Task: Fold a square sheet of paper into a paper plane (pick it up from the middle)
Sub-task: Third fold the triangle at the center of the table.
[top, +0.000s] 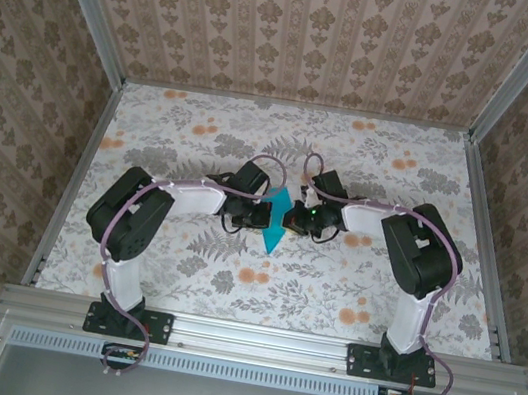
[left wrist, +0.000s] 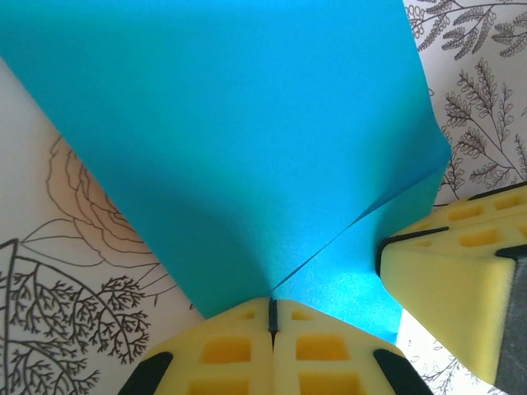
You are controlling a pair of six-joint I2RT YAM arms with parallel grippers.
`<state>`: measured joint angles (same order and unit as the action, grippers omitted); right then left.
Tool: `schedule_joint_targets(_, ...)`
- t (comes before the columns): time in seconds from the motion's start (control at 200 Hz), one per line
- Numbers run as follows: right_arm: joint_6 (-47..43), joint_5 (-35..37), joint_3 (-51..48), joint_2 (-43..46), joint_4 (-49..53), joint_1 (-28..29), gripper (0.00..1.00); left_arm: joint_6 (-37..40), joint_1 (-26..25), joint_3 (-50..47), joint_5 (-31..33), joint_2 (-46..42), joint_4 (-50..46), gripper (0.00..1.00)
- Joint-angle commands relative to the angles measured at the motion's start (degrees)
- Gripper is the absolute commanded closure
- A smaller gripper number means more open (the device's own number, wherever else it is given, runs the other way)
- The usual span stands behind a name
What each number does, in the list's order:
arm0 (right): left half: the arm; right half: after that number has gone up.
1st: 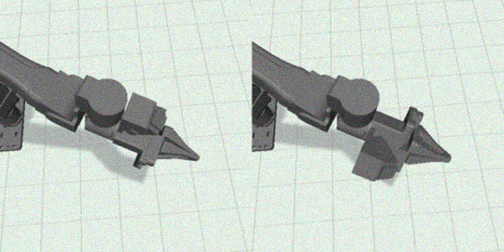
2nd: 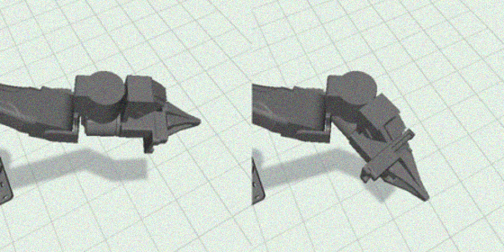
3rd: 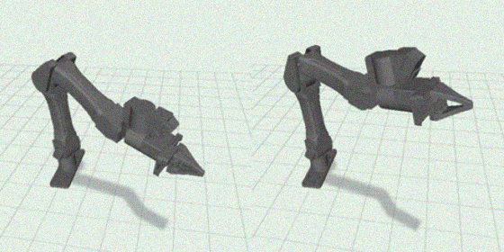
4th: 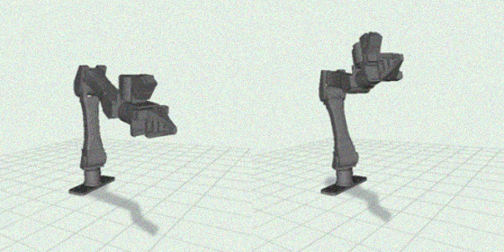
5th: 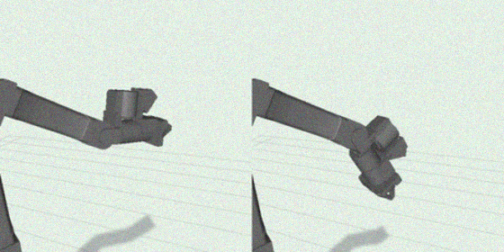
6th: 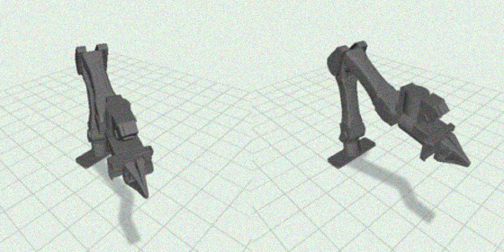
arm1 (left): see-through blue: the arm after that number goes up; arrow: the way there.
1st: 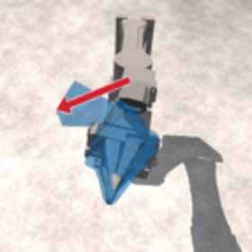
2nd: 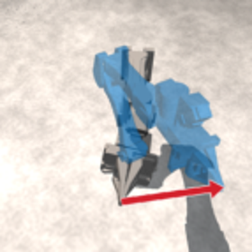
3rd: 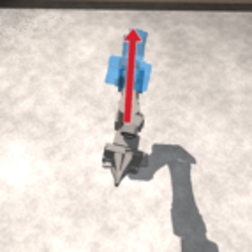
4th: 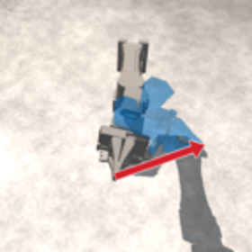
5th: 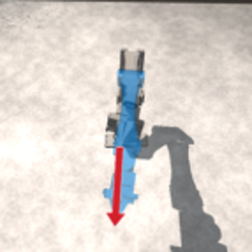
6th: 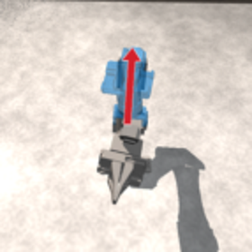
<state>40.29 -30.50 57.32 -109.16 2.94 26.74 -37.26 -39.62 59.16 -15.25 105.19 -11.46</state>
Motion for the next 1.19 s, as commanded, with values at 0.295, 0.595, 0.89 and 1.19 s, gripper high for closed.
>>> schedule_joint_targets(0.295,2.1,0.4,-1.0,3.8,-0.6,1.1,0.96,2.5,1.2,0.9,0.3,3.7,-3.7,1.00)
schedule_joint_targets(0.595,-0.1,-1.7,0.9,-0.3,-0.1,0.9,0.96,3.1,1.2,0.8,0.3,4.0,-4.2,1.00)
schedule_joint_targets(0.89,3.0,-0.3,0.1,-0.8,-2.0,-2.4,0.98,2.7,1.4,-0.1,0.7,4.3,-4.3,1.00)
schedule_joint_targets(1.19,1.9,-0.5,0.8,1.0,-2.1,-2.4,0.98,2.8,1.5,-0.7,0.6,4.6,-4.3,1.00)
